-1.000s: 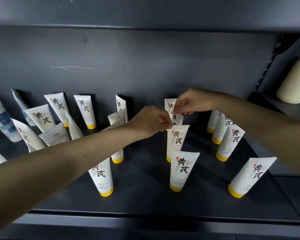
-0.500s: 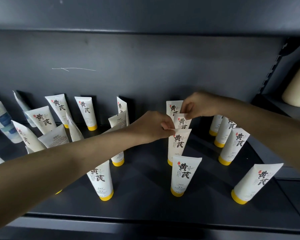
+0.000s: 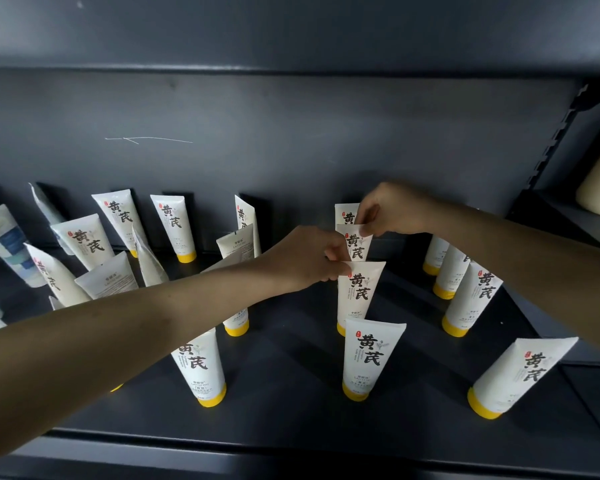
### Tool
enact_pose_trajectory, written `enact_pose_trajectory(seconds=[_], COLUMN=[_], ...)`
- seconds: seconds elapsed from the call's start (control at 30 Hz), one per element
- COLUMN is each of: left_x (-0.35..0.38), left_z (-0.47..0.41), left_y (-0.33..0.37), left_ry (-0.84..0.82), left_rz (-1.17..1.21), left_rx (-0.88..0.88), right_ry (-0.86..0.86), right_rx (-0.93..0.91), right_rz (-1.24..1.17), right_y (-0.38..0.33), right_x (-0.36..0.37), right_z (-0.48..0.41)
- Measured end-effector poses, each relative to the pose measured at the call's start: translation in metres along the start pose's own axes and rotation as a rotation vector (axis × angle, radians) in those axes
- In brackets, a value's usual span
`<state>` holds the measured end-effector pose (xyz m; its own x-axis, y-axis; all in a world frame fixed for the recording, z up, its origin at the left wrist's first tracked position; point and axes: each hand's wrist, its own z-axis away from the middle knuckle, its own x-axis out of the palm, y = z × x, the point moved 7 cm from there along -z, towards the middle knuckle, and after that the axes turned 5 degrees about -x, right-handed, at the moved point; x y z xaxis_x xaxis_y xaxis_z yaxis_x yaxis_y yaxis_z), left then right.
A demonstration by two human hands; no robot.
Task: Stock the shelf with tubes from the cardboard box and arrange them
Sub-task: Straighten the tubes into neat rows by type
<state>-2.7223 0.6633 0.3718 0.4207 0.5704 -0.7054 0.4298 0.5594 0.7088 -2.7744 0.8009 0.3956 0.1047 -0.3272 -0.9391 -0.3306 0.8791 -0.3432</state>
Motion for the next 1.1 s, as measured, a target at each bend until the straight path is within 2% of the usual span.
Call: enact_pose_trajectory(seconds=[0.27, 0.47, 0.67, 0.9, 1.03, 1.1], left_x=[0.0, 0.0, -0.002, -0.032, -0.048, -0.043], left_z=[-0.001, 0.0, -0.001, 0.011, 0.024, 0.027], left_y=[-0.001, -0.004, -0.003, 0.007, 0.014, 0.018], left_ry=[-0.021, -0.02, -0.02, 0.069, 0.105, 0.067], left_rz=[0.059, 0.076, -0.002, -0.121, -0.094, -0.109], left_rx=[-0.013, -0.017, -0.012, 0.053, 0.008, -0.023], right_ry=[-0.015, -0.033, -0.078, -0.012, -0.045, -0.08], right_rx=[0.005, 0.033, 0.035, 0.016, -0.035, -0.058], right_rz=[0.031, -0.096, -0.048, -0.035, -0.03, -0.052], right_y=[0.006, 0.008, 0.004, -0.008, -0.022, -0.028], right_x=[-0.002, 0.002, -0.001, -0.031, -0.04, -0.038], right_z=[0.0, 0.001, 0.007, 0.02, 0.034, 0.041])
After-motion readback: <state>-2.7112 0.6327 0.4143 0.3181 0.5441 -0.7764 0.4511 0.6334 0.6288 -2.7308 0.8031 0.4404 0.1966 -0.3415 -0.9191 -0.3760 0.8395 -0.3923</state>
